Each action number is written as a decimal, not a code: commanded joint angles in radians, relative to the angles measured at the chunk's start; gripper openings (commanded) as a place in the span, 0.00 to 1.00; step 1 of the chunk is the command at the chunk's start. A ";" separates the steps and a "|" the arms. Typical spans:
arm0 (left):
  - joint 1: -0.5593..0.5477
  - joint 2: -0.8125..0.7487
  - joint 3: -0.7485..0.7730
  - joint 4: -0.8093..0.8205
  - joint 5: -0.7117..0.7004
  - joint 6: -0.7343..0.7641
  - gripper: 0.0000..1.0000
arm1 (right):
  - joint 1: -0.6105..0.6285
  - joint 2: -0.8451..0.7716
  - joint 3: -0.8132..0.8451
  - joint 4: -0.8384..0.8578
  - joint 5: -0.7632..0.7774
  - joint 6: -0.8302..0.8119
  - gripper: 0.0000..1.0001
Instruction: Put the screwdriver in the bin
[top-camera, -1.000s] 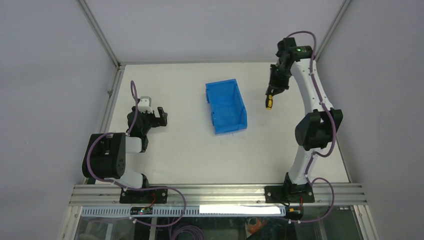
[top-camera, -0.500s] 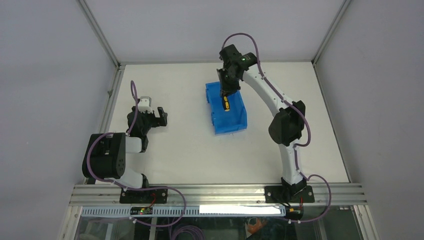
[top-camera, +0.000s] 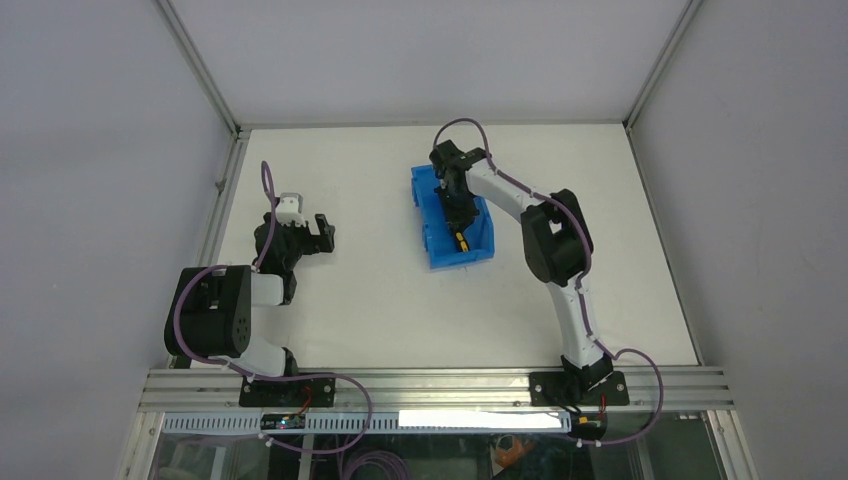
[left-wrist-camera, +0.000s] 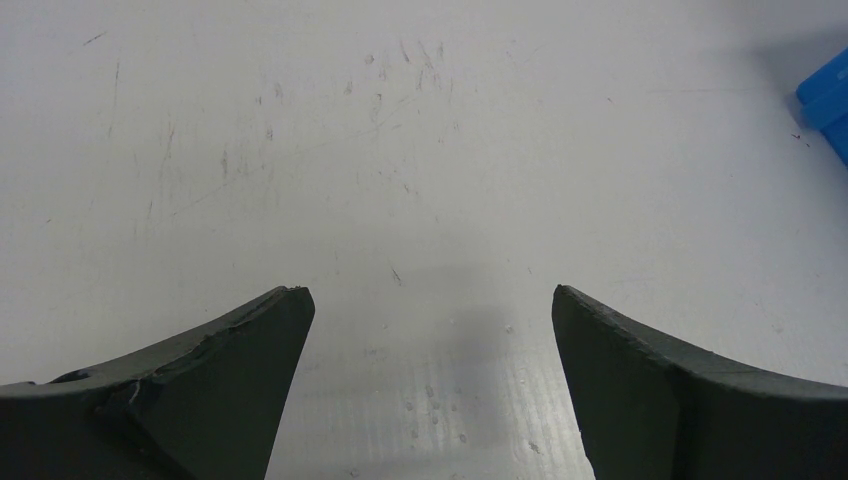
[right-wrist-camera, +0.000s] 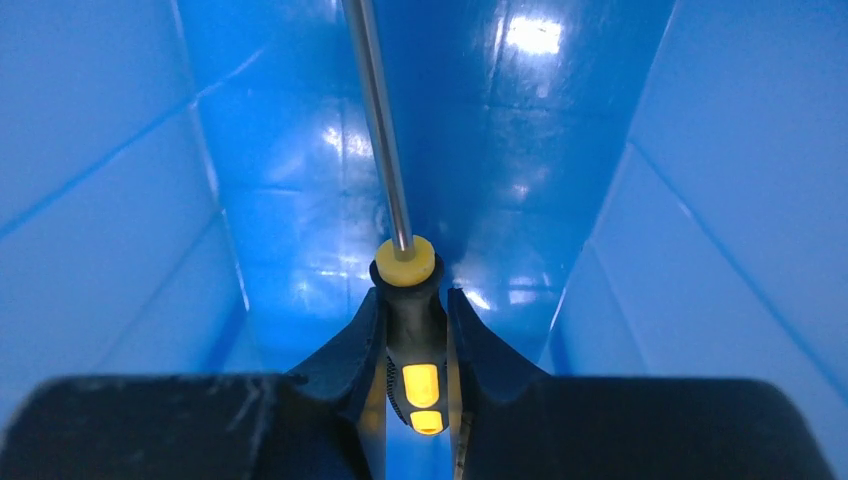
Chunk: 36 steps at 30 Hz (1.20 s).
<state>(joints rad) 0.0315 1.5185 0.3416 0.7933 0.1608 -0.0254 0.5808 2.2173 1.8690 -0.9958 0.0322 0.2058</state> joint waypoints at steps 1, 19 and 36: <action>-0.009 -0.012 0.019 0.057 0.003 -0.001 0.99 | 0.008 0.008 -0.019 0.099 0.038 0.011 0.08; -0.009 -0.012 0.019 0.057 0.003 -0.001 0.99 | 0.061 -0.277 0.047 0.080 0.218 0.045 0.54; -0.010 -0.012 0.019 0.057 0.003 -0.001 0.99 | -0.128 -0.927 -0.726 0.480 0.256 -0.023 0.99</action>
<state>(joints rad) 0.0315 1.5185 0.3416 0.7933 0.1608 -0.0254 0.5217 1.3701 1.3296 -0.6979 0.3340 0.1741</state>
